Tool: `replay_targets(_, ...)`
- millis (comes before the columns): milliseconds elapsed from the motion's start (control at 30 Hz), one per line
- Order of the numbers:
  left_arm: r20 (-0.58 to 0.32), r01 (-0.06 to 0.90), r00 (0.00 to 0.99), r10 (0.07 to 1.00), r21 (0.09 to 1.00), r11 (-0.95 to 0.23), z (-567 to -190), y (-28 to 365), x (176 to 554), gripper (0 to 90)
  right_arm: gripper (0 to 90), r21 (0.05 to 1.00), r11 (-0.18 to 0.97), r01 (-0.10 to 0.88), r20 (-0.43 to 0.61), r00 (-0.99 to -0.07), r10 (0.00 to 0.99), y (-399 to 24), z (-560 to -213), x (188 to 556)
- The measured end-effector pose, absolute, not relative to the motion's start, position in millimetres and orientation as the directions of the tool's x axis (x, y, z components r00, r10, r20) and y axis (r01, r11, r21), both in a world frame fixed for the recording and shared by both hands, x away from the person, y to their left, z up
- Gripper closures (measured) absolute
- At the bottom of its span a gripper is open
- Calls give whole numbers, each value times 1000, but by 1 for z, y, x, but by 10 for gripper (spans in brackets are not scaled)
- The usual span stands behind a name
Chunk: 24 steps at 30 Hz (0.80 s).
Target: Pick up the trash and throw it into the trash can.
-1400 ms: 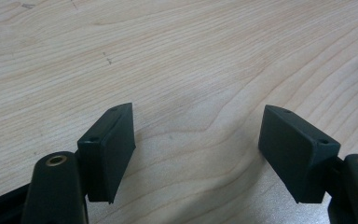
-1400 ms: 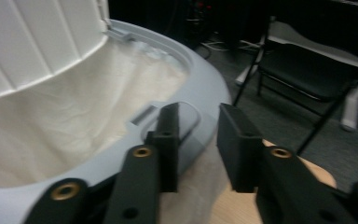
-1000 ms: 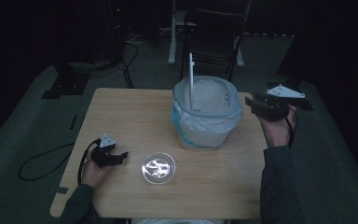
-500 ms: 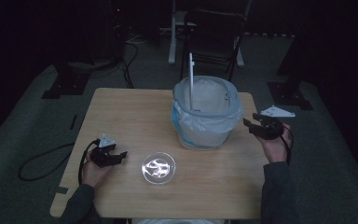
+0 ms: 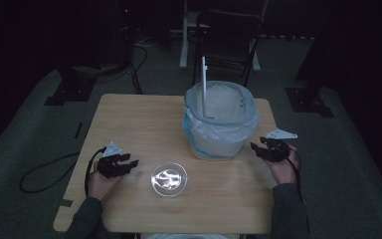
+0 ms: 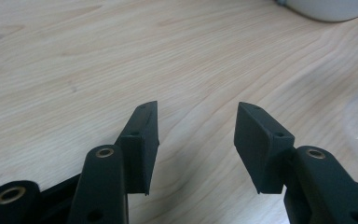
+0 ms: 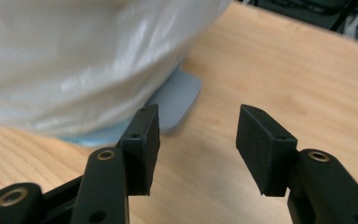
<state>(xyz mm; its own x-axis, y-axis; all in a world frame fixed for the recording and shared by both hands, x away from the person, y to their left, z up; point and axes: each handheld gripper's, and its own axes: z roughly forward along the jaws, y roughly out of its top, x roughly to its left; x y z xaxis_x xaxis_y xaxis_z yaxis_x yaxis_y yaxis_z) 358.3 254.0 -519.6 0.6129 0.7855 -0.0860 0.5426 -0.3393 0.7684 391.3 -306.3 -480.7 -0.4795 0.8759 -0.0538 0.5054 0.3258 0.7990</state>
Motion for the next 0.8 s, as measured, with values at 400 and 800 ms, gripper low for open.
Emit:
replay_targets(400, -79, 473, 681, 728, 807, -355, -498, 230, 356, 501, 492, 776, 307, 551, 4, -490, 871, -313, -531, 385)
replay_targets(800, -56, 417, 745, 664, 817, -399, -487, 203, 349, 501, 491, 772, 318, 551, -4, -496, 868, -305, -544, 388)
